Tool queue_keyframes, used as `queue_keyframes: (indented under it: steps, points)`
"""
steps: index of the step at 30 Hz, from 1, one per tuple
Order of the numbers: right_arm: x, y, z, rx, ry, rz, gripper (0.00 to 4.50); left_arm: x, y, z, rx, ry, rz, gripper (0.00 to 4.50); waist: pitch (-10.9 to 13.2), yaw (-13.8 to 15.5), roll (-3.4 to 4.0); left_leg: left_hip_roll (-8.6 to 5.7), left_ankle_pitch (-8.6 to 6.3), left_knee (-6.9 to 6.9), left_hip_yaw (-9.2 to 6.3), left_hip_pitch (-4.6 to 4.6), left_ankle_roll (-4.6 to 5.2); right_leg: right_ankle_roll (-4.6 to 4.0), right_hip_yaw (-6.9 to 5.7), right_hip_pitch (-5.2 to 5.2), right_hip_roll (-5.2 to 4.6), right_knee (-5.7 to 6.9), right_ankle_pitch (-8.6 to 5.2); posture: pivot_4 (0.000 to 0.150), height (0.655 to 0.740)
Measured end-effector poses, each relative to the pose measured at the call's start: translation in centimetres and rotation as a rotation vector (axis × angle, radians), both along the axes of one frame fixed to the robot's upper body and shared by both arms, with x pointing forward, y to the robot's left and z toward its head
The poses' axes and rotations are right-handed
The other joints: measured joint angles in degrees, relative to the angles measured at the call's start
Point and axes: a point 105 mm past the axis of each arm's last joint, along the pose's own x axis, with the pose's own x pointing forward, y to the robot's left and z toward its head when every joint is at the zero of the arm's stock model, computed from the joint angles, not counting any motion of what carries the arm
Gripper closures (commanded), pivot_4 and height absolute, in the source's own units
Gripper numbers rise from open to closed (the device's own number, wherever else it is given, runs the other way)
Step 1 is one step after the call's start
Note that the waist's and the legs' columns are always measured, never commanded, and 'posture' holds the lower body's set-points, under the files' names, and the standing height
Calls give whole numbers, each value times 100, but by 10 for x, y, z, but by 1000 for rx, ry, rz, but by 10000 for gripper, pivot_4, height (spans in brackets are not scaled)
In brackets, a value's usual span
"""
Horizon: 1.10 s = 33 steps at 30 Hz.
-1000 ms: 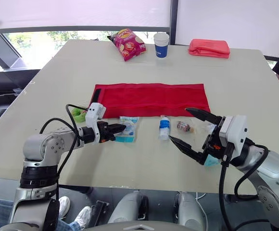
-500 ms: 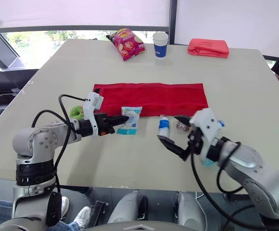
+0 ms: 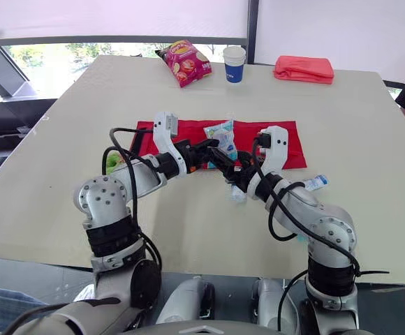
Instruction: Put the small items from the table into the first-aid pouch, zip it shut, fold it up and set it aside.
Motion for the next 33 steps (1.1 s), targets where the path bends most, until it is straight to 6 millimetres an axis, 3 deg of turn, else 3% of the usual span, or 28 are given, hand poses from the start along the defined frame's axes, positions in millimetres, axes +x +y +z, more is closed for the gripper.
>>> queue_keyframes:
  steps: [11,13,14,17,19,20,21,22,31,33]
  points:
    - [8,-5,3,52,3,-60,0,-8,-3,5,-52,10,-25,44836,0,-15,0,3,0,0,-6,-1,0,0,6,0,9,-2,-1,1500,7400]
    - [7,-4,5,67,-3,-57,5367,-11,-6,6,-60,9,-44,45000,0,-15,0,2,-1,-1,-6,-3,1,1,7,0,9,-4,-1,1500,7400]
    - [8,-4,5,66,-5,-59,11871,-12,-8,7,-67,6,-55,45000,0,-14,0,2,-1,-1,-7,-3,1,1,8,0,9,-4,-1,1500,7400]
    - [8,-5,5,62,-6,-61,21370,-13,-8,8,-85,8,-54,45000,1,-16,0,3,-1,-1,-8,-2,1,0,7,0,10,-4,-2,1500,7400]
    - [8,-6,5,60,-8,-62,32474,-13,-10,10,-99,7,-60,45000,0,-16,0,3,0,-1,-8,-3,1,0,6,0,10,-4,-2,1500,7400]
    - [9,-6,5,58,-7,-66,33623,-13,-10,11,-102,6,-59,45000,1,-15,0,3,-1,-1,-9,-3,1,0,6,0,10,-4,-2,1500,7400]
    - [9,-7,4,56,-6,-69,40422,-13,-10,12,-106,4,-59,45000,1,-15,0,3,-1,-1,-9,-3,1,0,6,-1,10,-5,-2,1500,7400]
    - [10,-7,4,55,-5,-72,43977,-14,-10,13,-108,2,-60,45000,1,-16,0,3,-1,-2,-9,-3,1,0,6,-1,10,-6,-2,1500,7400]
    - [10,-7,6,70,-12,-76,44273,-15,-8,15,-127,5,-53,45000,2,-15,0,3,-1,-4,-10,-5,1,0,5,-1,10,-11,-2,1500,7400]
    - [10,-7,7,77,-15,-72,44273,-15,-7,16,-131,0,-57,38331,2,-15,0,4,-1,-4,-10,-5,1,0,5,-1,10,-12,-2,1500,7400]
